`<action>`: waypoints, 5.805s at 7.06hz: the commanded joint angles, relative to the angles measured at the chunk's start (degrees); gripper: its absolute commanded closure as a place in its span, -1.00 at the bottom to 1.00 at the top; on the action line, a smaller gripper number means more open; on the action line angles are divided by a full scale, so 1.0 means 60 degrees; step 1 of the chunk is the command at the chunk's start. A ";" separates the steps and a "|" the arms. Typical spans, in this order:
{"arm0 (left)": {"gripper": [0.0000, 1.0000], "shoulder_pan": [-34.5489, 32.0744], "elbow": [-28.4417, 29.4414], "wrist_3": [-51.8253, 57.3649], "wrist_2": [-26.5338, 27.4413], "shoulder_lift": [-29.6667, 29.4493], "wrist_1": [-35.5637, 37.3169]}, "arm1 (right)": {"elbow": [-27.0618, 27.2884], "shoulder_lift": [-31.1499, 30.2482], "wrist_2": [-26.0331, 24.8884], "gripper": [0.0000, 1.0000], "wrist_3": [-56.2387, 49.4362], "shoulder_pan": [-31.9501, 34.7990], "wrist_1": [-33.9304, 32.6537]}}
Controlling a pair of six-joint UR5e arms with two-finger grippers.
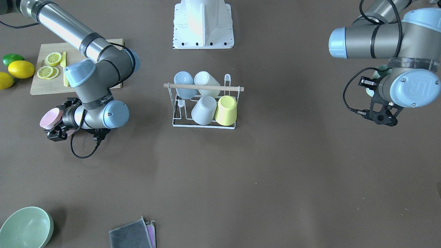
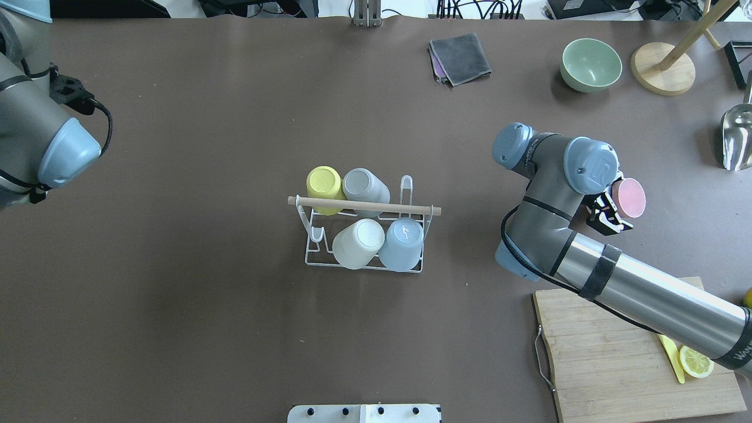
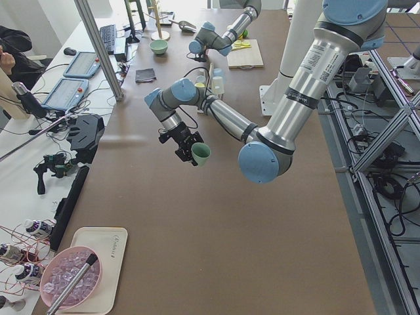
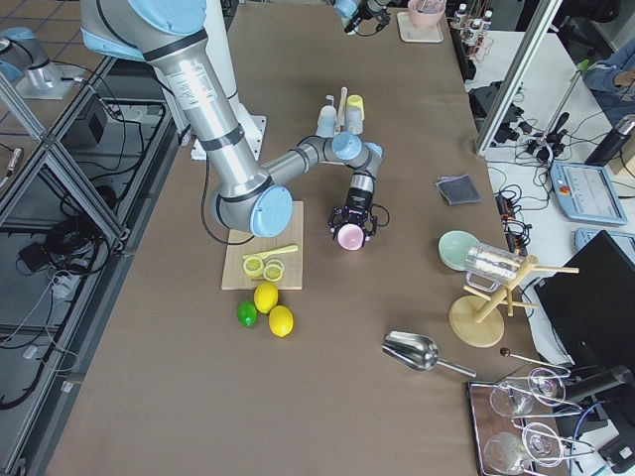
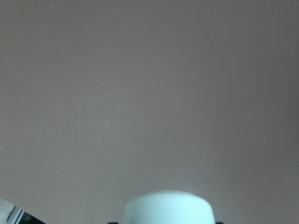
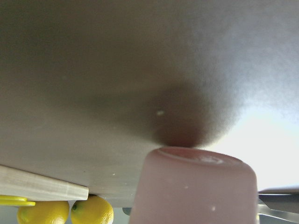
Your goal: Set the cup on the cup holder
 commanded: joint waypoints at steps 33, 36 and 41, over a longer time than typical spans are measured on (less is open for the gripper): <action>1.00 0.7329 0.0565 -0.4911 0.8779 0.1045 -2.4007 | 0.1808 -0.0933 0.8351 1.00 0.2439 0.4439 1.1926; 1.00 0.7343 0.0755 -0.4911 0.8779 0.1030 -2.4007 | 0.1516 -0.1399 0.7420 1.00 0.5915 0.4439 1.7006; 1.00 0.7343 0.0829 -0.4911 0.8779 0.0884 -2.4007 | 0.0681 -0.1430 0.3543 1.00 1.0453 0.2060 2.3762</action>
